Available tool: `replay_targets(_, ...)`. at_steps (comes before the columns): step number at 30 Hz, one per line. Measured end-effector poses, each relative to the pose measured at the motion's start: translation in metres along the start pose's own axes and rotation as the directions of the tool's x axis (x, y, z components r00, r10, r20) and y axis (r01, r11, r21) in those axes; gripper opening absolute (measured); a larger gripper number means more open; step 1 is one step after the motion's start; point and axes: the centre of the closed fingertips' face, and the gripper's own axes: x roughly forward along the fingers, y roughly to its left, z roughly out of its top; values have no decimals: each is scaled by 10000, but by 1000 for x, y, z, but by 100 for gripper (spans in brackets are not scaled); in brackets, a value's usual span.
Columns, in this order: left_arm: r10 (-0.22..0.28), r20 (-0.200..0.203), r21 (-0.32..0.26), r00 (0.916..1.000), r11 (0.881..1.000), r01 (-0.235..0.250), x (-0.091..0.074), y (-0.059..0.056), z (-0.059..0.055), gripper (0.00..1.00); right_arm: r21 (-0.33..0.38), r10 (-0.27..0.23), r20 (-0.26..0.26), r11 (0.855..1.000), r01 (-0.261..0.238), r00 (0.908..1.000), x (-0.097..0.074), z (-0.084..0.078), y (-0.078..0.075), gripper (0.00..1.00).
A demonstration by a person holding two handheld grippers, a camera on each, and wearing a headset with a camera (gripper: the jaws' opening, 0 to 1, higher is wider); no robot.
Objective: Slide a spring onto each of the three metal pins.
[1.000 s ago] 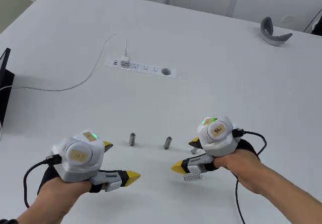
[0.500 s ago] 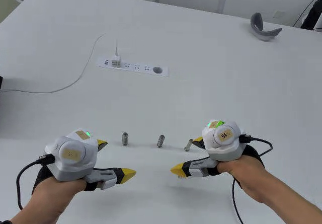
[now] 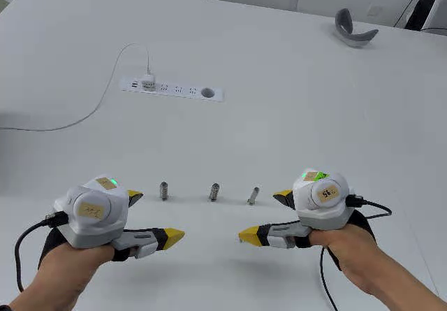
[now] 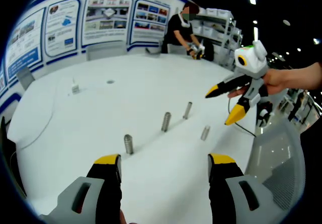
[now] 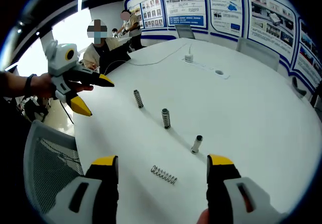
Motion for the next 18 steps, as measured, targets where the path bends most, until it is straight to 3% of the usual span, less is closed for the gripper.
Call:
replay_targets(11, -178, -16, 108, 9998, 9998, 179, 10, -9, 7, 72, 418, -337, 342, 9986, 323, 9988, -20, -11, -14, 75)
replay_targets(18, -344, -52, 172, 9994, 9993, 345, 18, -17, 8, 72, 415, -496, 226, 9980, 486, 9985, -31, -22, -22, 77)
